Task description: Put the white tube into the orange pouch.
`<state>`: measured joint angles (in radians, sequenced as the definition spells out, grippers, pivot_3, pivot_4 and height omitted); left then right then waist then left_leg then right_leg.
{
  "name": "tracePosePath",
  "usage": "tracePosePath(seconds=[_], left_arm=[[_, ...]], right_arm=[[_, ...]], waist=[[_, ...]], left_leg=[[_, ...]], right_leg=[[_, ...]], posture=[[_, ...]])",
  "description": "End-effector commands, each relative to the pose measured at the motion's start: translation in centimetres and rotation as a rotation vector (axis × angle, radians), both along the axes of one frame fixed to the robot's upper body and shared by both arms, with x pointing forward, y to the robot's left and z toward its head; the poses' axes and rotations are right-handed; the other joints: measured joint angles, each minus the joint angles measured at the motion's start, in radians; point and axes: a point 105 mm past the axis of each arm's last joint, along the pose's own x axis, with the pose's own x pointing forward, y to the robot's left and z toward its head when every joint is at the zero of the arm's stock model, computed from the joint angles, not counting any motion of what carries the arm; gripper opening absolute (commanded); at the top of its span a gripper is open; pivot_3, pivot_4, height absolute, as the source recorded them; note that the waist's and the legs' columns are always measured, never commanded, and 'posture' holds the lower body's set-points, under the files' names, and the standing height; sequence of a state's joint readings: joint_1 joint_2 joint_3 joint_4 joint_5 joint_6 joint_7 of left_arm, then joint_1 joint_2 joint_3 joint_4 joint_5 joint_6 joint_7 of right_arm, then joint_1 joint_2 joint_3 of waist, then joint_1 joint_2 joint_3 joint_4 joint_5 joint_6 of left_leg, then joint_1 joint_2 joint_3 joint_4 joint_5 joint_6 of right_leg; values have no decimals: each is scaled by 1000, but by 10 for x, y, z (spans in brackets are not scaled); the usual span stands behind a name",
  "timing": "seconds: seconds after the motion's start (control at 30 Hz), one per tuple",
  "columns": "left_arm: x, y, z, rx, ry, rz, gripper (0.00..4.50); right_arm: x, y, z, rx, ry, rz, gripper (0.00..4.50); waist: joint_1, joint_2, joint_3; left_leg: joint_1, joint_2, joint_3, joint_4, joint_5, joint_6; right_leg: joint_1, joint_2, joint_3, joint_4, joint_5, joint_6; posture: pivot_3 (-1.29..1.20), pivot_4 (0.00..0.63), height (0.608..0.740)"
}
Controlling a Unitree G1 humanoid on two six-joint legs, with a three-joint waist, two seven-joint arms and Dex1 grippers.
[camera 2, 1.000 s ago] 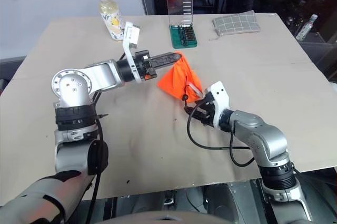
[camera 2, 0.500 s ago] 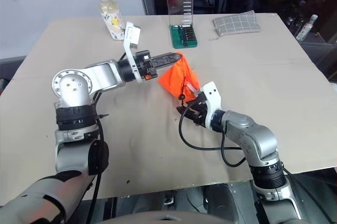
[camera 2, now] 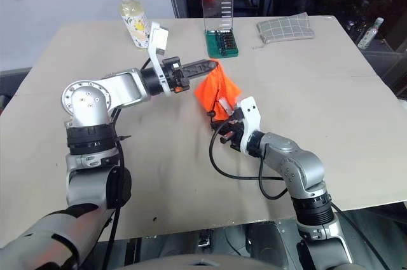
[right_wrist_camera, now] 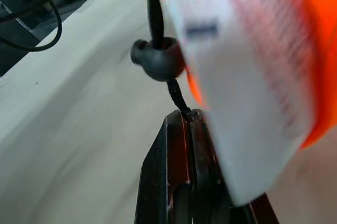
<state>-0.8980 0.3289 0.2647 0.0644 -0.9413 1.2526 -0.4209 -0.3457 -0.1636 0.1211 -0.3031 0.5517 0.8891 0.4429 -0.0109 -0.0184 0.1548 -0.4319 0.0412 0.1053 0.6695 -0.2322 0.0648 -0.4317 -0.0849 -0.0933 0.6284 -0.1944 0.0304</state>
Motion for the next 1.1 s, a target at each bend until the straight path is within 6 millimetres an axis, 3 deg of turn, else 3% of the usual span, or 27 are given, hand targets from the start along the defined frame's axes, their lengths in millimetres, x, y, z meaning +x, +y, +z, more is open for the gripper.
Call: tracePosePath(seconds=[0.03,0.37,0.57,0.7,0.87,0.97,1.1], left_arm=[[5,3,16,-16,-69,42,0],[1,1,4,-13,-65,22,0],[1,1,10,-81,-43,8,0],[-4,1,6,-74,-38,-16,0],[-21,2,10,-46,-124,-90,2225],[-49,3,10,13,-233,-239,2225],[-52,9,15,63,-324,-263,2225]], right_arm=[[-11,-1,21,67,-65,34,66],[-31,-15,83,271,-166,108,66],[-33,-30,143,407,-270,154,66],[-29,-41,168,439,-297,156,66],[-17,-58,200,442,-328,157,0],[-8,-68,229,433,-357,167,0],[-7,-76,257,435,-384,199,0]], waist=[[0,0,0],[0,0,0],[0,0,0],[1,0,0],[-2,0,1],[-5,2,1],[2,2,2]], left_leg=[[0,0,0,0,0,0],[0,1,0,0,0,0],[0,1,0,0,0,0],[0,0,-1,0,0,0],[0,0,1,0,0,1],[0,0,2,-1,0,1],[0,0,2,-1,0,1]], right_leg=[[0,0,0,0,0,0],[0,0,0,0,0,0],[0,-1,0,0,0,0],[0,0,-1,0,0,0],[0,-1,1,0,0,0],[-1,0,1,0,0,0],[-2,0,1,0,0,-1]], posture=[[0,150,740],[0,150,740],[0,150,740],[0,150,740],[0,150,740],[0,150,740],[0,150,740]])
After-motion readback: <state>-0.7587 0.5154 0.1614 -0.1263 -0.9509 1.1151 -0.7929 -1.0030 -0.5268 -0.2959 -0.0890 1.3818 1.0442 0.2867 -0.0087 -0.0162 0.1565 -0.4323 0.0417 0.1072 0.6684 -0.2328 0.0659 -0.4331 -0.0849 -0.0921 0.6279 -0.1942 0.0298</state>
